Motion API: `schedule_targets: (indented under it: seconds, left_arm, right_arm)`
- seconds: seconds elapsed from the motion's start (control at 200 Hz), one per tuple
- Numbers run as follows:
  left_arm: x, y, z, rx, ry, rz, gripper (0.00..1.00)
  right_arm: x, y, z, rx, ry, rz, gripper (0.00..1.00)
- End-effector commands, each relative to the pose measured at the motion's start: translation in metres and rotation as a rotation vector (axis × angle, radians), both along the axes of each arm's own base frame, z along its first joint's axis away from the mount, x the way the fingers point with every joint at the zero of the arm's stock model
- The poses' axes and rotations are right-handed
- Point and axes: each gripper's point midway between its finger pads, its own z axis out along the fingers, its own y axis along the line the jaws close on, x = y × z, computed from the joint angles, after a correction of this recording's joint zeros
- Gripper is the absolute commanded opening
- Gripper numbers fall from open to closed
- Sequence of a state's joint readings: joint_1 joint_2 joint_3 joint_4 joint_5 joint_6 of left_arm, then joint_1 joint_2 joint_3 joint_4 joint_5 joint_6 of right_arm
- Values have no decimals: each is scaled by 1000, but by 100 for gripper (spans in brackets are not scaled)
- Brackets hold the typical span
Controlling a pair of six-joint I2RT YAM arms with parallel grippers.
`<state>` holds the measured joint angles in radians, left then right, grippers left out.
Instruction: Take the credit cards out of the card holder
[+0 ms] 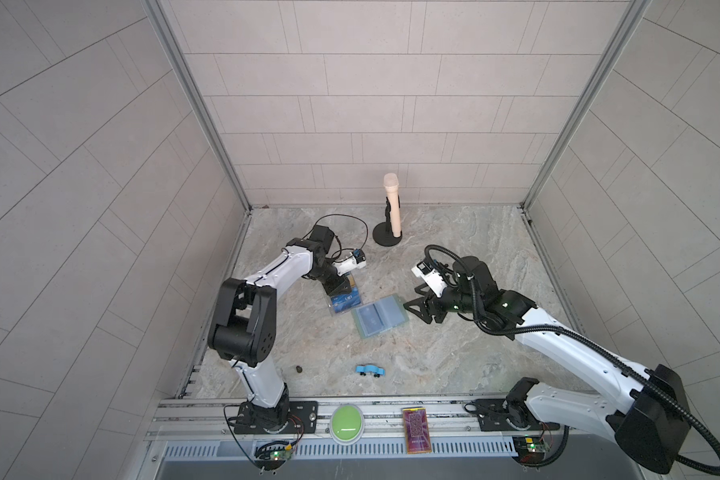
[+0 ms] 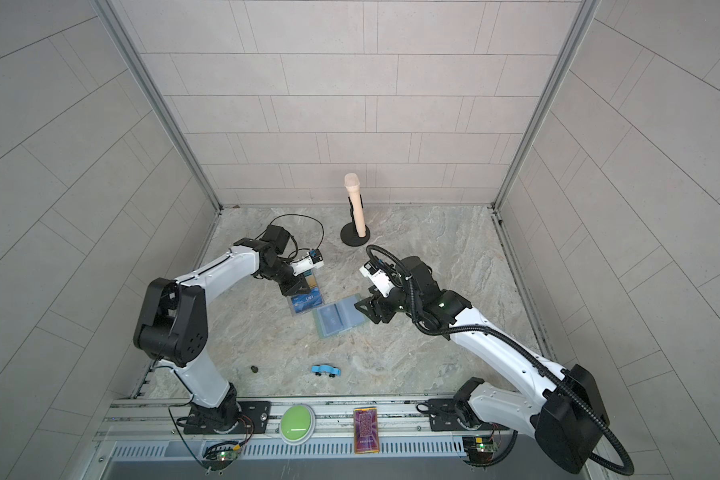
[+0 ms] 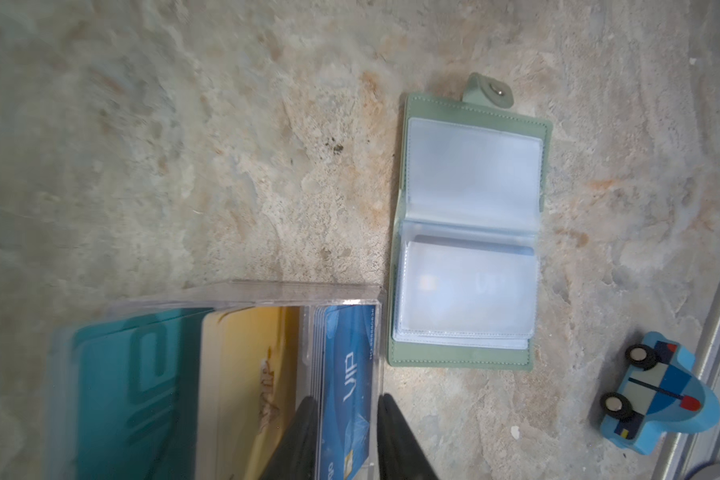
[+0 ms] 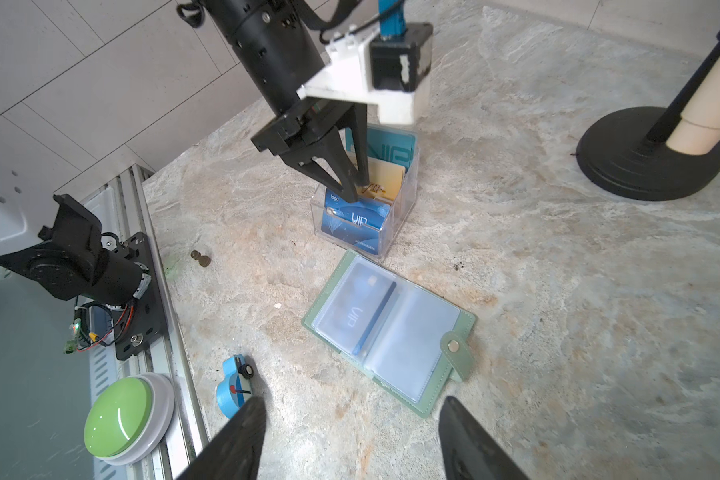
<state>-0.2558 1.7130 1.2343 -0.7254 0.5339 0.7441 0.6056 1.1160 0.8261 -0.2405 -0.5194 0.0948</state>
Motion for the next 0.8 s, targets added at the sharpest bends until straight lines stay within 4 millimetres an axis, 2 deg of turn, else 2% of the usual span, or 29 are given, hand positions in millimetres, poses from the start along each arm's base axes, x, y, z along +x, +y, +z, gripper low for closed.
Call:
schedule_targets:
  seconds: [0.0, 0.125, 0.24, 0.32, 0.42, 0.601, 0.671, 0.796]
  left_arm:
    - [4, 4, 19, 12, -88, 36, 30]
    - [14, 7, 45, -7, -166, 134, 30]
    - [23, 11, 82, -84, -300, 305, 28]
    - [15, 12, 100, -160, -339, 392, 27]
    - [-3, 7, 110, -238, -366, 459, 26]
    - [-38, 4, 99, -401, -356, 567, 22]
    - [-47, 2, 90, -477, -322, 598, 18]
    - [-60, 4, 63, -501, -260, 652, 12]
  right_arm:
    - [5, -4, 5, 9, -33, -31, 69]
    - [13, -9, 2, -15, -36, -83, 71]
    - [22, -16, -6, -62, -34, -136, 73]
    - [26, -17, -11, -76, -32, -157, 74]
    - [33, -18, -18, -99, -26, -186, 74]
    - [44, -20, -34, -156, -5, -254, 75]
    - [49, -20, -41, -174, 10, -281, 75]
    - [51, -12, -52, -192, 42, -282, 75]
